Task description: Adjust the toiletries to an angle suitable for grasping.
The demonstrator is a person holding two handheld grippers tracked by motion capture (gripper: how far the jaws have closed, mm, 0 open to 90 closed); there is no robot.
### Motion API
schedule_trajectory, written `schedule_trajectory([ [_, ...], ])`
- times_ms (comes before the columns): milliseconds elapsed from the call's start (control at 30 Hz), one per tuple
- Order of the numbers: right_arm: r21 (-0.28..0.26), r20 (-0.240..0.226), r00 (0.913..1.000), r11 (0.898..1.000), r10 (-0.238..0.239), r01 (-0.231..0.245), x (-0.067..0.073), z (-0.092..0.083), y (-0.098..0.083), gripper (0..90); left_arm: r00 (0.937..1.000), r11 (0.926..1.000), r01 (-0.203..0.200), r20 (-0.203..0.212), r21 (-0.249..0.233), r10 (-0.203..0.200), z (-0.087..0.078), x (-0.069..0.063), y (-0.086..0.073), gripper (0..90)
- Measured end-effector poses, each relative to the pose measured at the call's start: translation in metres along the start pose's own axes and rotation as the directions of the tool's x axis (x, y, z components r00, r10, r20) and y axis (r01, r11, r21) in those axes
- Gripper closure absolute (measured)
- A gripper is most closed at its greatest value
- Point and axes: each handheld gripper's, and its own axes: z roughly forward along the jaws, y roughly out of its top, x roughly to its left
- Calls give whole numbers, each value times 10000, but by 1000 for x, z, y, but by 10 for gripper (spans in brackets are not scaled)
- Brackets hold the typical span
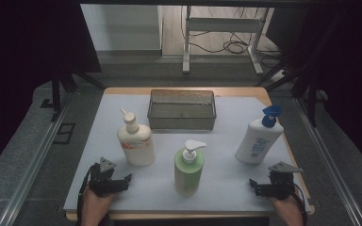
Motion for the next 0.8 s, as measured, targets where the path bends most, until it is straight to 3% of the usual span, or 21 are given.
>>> schedule_trajectory([
  [800,27,-14,10000,10000,1,-1,0,0,0,0,10000,10000,46,-19,29,-46,0,0,1,115],
])
